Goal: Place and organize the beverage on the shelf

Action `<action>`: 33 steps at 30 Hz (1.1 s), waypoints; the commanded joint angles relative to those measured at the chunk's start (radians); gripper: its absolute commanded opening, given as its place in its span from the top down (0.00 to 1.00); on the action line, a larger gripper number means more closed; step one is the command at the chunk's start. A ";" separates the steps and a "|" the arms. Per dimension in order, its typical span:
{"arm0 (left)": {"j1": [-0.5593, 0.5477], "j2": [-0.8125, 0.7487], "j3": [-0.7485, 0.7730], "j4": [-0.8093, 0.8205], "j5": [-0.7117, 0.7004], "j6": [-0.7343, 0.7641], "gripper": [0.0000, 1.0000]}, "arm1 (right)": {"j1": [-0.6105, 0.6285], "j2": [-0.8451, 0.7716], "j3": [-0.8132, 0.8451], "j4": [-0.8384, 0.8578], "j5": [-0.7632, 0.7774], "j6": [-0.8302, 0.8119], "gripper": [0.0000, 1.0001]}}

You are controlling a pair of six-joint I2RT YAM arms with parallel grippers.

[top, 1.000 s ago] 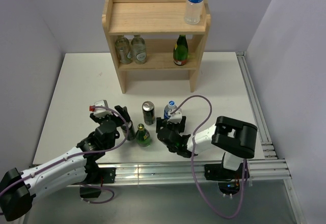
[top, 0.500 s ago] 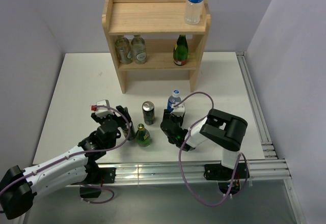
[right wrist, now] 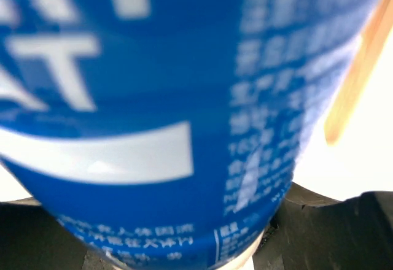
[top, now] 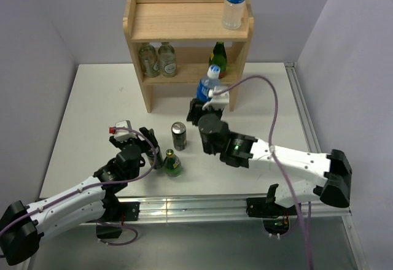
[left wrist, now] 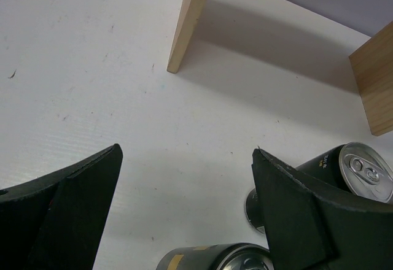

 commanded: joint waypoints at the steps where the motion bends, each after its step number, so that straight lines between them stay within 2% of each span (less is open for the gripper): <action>1: 0.004 -0.009 0.020 0.024 -0.003 0.006 0.06 | -0.003 -0.066 0.267 -0.032 0.017 -0.181 1.00; 5: 0.004 -0.015 0.019 0.023 -0.006 0.006 0.06 | -0.026 0.049 0.565 -0.075 -0.041 -0.379 1.00; 8: 0.004 -0.026 0.015 0.023 -0.006 0.005 0.06 | -0.061 0.172 0.812 -0.132 -0.081 -0.456 1.00; 12: 0.004 -0.041 0.006 0.026 0.002 0.005 0.06 | -0.124 0.370 1.190 -0.294 -0.143 -0.478 1.00; 15: 0.006 -0.046 0.005 0.026 0.007 0.005 0.06 | -0.181 0.480 1.378 -0.360 -0.175 -0.493 1.00; 18: 0.006 -0.044 0.006 0.024 0.008 0.003 0.06 | -0.234 0.539 1.451 -0.376 -0.193 -0.495 1.00; 28: 0.006 -0.053 0.002 0.029 0.017 0.006 0.06 | -0.391 0.613 1.489 -0.324 -0.290 -0.449 1.00; 33: 0.004 -0.041 0.008 0.027 0.013 0.005 0.06 | -0.423 0.631 1.509 -0.301 -0.310 -0.439 1.00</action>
